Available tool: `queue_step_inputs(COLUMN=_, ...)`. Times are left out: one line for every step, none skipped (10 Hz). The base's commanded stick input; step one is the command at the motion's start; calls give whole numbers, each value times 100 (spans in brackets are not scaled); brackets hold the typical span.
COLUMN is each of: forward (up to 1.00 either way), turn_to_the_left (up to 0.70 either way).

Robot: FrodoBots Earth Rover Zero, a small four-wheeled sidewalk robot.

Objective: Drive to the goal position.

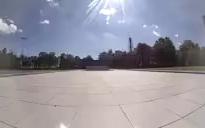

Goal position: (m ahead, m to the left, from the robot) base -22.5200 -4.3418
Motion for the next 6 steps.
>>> queue_step_inputs(forward=4, turn_to_the_left=0)
queue_step_inputs(forward=5, turn_to_the_left=0)
queue_step_inputs(forward=5, turn_to_the_left=0)
queue_step_inputs(forward=5, turn_to_the_left=0)
queue_step_inputs(forward=4, turn_to_the_left=0)
queue_step_inputs(forward=5, turn_to_the_left=0)
